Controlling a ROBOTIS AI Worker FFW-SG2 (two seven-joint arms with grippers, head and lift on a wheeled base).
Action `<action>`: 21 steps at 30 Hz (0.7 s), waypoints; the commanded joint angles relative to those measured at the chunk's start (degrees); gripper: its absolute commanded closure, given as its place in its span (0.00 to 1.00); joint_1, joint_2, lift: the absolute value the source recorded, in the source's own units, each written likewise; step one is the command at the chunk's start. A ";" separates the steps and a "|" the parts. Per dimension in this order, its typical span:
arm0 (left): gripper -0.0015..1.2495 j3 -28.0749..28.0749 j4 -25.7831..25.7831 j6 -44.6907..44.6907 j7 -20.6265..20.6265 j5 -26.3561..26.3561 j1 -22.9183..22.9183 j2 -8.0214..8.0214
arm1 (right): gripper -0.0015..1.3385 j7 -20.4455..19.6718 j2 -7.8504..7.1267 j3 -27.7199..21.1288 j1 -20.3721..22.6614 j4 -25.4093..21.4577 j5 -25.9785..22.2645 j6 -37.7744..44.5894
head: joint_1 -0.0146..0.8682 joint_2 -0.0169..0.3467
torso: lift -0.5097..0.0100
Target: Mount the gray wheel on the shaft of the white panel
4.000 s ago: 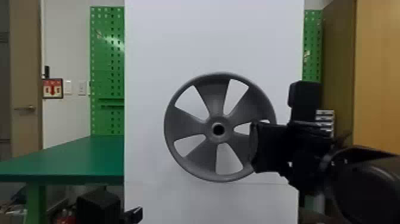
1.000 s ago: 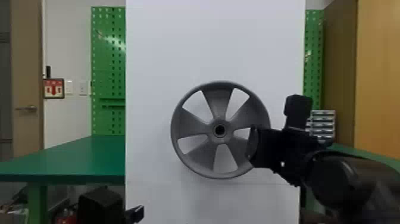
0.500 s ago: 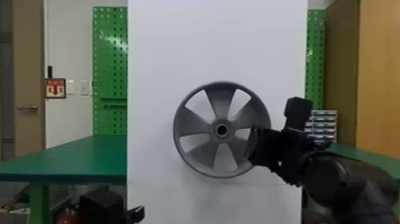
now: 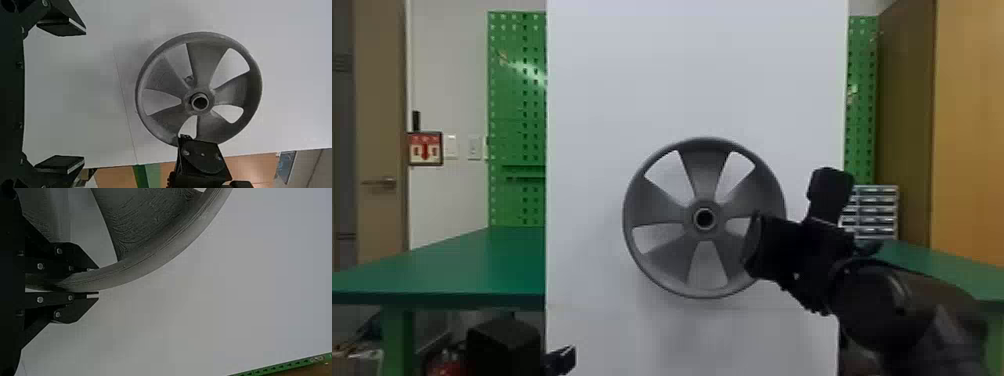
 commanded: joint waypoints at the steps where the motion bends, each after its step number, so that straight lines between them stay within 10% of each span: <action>1: 0.10 -0.01 0.00 -0.04 0.00 0.00 0.01 0.07 | 0.96 -2.68 0.01 0.09 0.18 -0.23 -0.13 -0.43 | 0.06 0.15 | 0.04; 9: 0.10 -0.01 0.00 -0.04 0.00 -0.09 0.01 -0.02 | 0.94 -2.68 0.01 0.35 0.53 -0.49 -0.31 -1.58 | 0.06 0.15 | 0.04; 21: 0.10 -0.01 0.00 -0.04 0.00 0.00 -0.08 0.07 | 0.19 -2.68 -0.26 0.96 1.15 -0.31 -0.39 -3.33 | 0.06 0.15 | 0.04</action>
